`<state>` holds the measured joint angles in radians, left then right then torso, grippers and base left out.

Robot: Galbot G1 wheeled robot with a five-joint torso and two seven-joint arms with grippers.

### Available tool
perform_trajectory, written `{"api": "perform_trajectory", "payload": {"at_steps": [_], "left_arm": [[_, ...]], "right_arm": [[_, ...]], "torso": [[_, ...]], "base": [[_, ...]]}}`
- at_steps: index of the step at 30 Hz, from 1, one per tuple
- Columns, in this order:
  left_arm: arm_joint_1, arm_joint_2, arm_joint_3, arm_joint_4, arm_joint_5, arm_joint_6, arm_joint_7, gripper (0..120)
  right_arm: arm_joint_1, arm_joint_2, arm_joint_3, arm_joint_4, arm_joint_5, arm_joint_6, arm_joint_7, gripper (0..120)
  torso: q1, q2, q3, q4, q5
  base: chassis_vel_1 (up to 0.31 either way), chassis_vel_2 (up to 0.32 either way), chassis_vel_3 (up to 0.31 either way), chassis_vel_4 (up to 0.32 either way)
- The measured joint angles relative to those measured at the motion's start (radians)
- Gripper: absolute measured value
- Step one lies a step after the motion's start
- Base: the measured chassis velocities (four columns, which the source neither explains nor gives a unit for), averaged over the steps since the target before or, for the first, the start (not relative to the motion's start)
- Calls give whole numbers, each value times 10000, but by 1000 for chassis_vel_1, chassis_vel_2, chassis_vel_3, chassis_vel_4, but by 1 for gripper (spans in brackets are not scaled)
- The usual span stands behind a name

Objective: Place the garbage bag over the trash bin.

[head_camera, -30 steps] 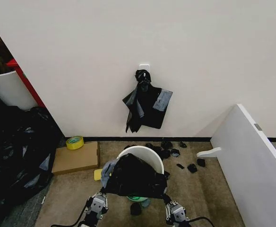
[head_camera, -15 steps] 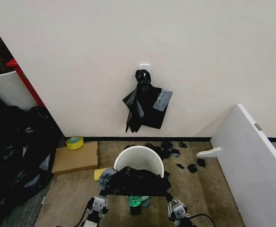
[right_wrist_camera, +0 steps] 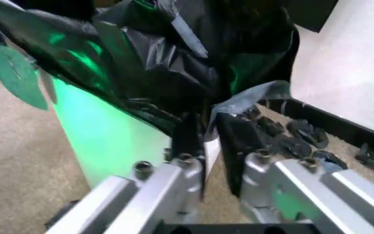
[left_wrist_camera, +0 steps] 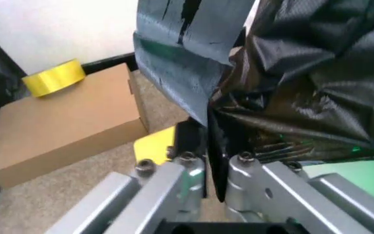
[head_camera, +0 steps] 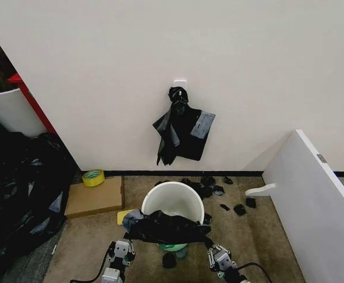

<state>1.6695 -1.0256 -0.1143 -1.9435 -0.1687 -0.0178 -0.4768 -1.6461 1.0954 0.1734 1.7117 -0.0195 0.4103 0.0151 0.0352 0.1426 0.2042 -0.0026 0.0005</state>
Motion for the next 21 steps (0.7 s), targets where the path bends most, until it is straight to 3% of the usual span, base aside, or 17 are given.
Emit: {"api": "perform_trajectory", "payload": {"at_steps": [9,21], "left_arm": [[744,678,-245,-736,77,769,-664,41],[2037,1791,-866,-2081,688,871,-1629,86]], "right_arm": [[-413,-178,282,127,144,517,-324,45],[-934,-563,1163,280,583,1810,-2080,88]], "torso": [[0,0,0,0,0],[0,0,0,1,0]], "base": [[0,0,0,0],[0,0,0,0]]}}
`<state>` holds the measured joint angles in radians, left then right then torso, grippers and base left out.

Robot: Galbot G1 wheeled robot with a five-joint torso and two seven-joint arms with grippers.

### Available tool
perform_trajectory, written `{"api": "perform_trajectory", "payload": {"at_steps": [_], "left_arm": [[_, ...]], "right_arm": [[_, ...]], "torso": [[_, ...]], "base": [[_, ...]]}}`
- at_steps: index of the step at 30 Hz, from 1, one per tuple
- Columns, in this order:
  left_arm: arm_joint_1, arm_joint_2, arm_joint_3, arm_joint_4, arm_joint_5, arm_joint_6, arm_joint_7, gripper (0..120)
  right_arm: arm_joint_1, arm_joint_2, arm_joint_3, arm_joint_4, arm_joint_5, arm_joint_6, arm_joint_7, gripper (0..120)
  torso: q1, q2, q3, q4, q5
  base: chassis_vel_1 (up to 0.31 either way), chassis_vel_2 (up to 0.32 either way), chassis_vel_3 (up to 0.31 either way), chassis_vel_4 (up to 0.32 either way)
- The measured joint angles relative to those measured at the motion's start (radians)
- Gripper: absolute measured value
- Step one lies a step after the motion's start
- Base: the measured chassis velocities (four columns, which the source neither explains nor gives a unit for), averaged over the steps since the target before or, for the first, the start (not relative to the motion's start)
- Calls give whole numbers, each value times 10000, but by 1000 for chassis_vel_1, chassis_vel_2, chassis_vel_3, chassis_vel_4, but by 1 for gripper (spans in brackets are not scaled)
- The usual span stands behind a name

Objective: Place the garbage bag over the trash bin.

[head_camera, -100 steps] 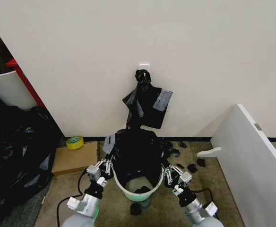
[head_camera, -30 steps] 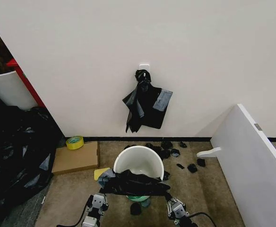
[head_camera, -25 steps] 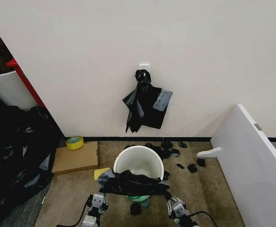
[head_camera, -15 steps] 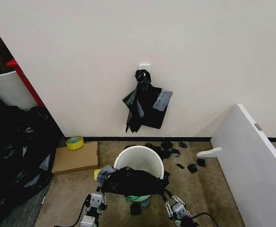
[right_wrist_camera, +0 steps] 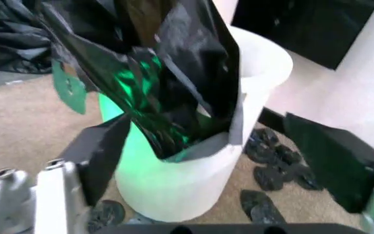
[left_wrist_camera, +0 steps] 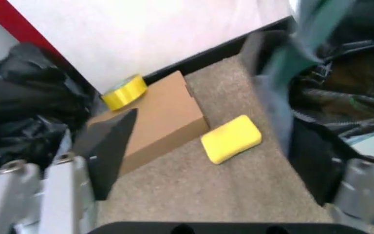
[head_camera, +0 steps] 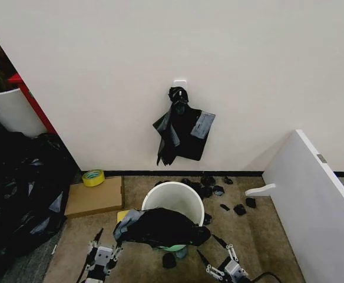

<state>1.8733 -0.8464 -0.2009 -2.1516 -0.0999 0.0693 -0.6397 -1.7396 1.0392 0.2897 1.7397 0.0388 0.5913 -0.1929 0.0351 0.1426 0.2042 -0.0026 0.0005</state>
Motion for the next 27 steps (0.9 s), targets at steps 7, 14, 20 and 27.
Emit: {"api": "perform_trajectory", "payload": {"at_steps": [7,14,20,27], "left_arm": [[798,315,-34,-210,506,-83,-302,100],[664,391,-251,294,69,-1603,1348,100],[546,354,-330,716,224,-3670,3230,100],[78,-194,-456,461,1041,-5515,3925,100]], "right_arm": [[-364,-71,482,434,213,570,-1082,100],[-425,6,562,685,196,752,-1488,100],[-306,-29,563,1436,1197,652,-1760,100],[299,-413,491,2743,3742,-1061,-1576,100]], "torso": [[0,0,0,1,1],[0,0,0,-1,-1],[0,0,0,-1,0],[0,0,0,-2,2]], "base": [[0,0,0,0],[0,0,0,0],[0,0,0,0],[0,0,0,0]]}}
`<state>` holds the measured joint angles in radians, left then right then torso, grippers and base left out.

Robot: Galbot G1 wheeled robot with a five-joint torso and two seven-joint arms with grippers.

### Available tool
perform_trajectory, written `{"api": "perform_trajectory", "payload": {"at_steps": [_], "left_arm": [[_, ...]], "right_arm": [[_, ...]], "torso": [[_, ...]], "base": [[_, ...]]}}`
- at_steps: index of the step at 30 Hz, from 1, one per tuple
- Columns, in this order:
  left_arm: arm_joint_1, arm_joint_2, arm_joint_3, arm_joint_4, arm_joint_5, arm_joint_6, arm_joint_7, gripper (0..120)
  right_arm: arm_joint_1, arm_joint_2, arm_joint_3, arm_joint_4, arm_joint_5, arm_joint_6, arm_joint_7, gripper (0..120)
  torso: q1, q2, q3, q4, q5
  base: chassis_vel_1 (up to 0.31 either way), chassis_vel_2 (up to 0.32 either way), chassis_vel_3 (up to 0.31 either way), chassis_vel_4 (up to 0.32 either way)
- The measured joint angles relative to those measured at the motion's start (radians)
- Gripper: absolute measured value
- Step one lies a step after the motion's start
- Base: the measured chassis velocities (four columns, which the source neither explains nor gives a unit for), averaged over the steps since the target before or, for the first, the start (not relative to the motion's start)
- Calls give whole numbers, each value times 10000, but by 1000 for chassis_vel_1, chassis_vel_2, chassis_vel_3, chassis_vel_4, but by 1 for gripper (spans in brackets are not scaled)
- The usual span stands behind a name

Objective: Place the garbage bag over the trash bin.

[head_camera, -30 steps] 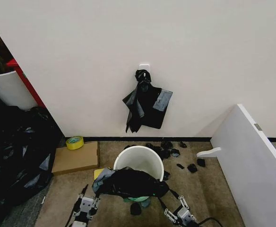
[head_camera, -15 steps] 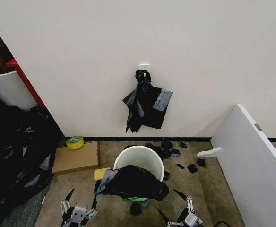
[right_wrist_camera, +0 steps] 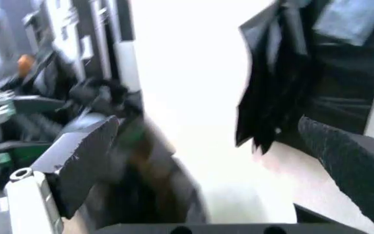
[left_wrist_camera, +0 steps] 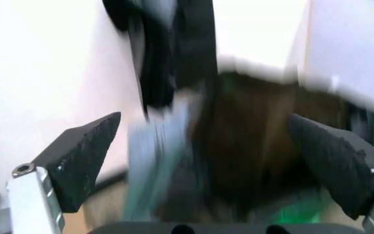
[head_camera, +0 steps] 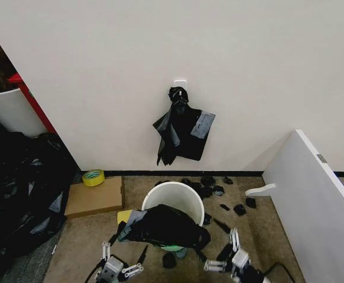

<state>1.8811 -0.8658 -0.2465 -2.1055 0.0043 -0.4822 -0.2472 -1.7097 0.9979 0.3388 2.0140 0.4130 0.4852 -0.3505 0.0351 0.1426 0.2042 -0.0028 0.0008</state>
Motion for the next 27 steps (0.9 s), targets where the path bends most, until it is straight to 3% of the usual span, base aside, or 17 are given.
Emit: {"api": "perform_trajectory", "payload": {"at_steps": [3,6,9,10,13,16,22,27], "left_arm": [[-204,-610,-30,-446,-110,-118,-170,100],[-340,-1078,31,-717,-212,23,-302,100],[-739,-2209,135,-1005,-646,553,-445,100],[-739,-2209,135,-1005,-646,553,-445,100],[-893,-2941,78,-1139,-885,710,-486,100],[-1242,-3577,-255,-1183,-1051,794,-486,100],[-1824,-4070,-1342,-950,-1613,1250,-706,100],[-2349,-4331,-2348,-181,-1670,1591,-1145,100]], "right_arm": [[748,-395,-273,411,747,-1736,963,100],[1502,-713,-540,303,1055,-2551,1216,100],[3443,-1018,-1145,-956,1254,-3696,408,100],[3443,-1018,-1145,-956,1254,-3696,408,100],[4872,-1004,-1673,-1923,1304,-4233,-427,100],[6489,-860,-2531,-2917,1266,-4811,-467,100],[8307,-425,-3647,-4510,805,-5367,-574,100],[9164,44,-3805,-5767,-40,-5453,-2214,95]], "torso": [[0,0,0,-1,0],[0,0,0,3,-1],[0,-3,2,5,3],[0,-3,2,5,3],[0,-3,2,4,3],[1,-3,3,3,-4],[1,-2,2,1,-3],[1,-3,2,1,-6]], "base": [[0,0,0,0],[0,0,0,0],[0,0,0,0],[0,0,0,0],[0,0,0,0],[0,0,0,0],[0,0,0,0],[0,0,0,0]]}}
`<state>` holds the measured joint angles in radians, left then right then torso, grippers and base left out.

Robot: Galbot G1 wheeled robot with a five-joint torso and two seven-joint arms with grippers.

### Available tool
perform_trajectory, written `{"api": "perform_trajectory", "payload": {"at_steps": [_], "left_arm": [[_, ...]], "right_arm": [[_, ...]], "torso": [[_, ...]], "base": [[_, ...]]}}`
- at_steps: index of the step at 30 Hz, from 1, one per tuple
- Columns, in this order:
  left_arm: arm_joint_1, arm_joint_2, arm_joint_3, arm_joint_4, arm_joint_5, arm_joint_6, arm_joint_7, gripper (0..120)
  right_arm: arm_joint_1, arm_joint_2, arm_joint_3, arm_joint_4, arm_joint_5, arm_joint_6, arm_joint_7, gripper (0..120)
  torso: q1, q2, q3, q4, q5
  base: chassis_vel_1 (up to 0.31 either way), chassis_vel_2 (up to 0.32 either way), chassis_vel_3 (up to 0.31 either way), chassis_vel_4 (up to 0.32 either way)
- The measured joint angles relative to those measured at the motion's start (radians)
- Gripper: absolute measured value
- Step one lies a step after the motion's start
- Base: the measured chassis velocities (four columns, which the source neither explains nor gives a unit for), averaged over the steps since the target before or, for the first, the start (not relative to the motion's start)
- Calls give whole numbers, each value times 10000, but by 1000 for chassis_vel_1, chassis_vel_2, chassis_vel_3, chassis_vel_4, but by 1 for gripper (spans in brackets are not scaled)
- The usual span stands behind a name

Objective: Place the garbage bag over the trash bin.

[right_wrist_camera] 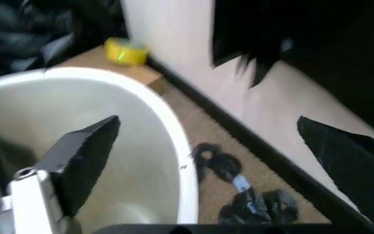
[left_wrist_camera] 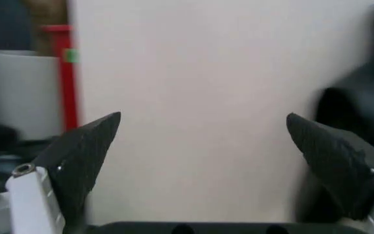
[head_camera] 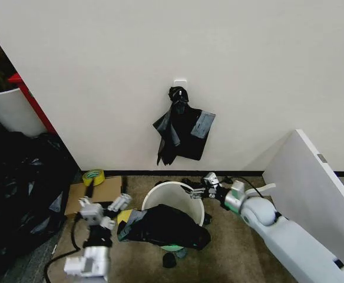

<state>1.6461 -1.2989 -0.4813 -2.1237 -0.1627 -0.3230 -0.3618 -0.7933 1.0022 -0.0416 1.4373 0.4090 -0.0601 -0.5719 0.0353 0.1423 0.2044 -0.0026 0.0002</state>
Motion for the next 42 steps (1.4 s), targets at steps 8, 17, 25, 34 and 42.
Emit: {"api": "perform_trajectory", "payload": {"at_steps": [8,17,25,34,42], "left_arm": [[-229,-67,-603,422,-322,430,-416,100],[-152,-177,-326,481,-126,436,-689,100],[26,-203,-331,249,-67,468,-824,100],[226,-247,-262,96,149,467,-1124,100],[244,-172,-25,-27,158,547,-1236,100]], "right_arm": [[568,449,138,-958,-993,121,-1750,67],[554,459,153,-955,-1526,134,-1821,35],[311,328,263,-828,-1958,180,-1846,7],[-735,-249,346,237,-1229,-325,-87,5],[-2627,-1270,380,2704,2113,-1851,4622,4]], "torso": [[0,0,-2,-1,2],[-1,2,-2,0,3],[-1,2,-3,-1,4],[-2,4,-4,0,4],[-2,4,-3,-1,5]], "base": [[0,0,0,0],[0,0,0,0],[0,0,0,0],[0,0,0,0],[0,0,0,0]]}}
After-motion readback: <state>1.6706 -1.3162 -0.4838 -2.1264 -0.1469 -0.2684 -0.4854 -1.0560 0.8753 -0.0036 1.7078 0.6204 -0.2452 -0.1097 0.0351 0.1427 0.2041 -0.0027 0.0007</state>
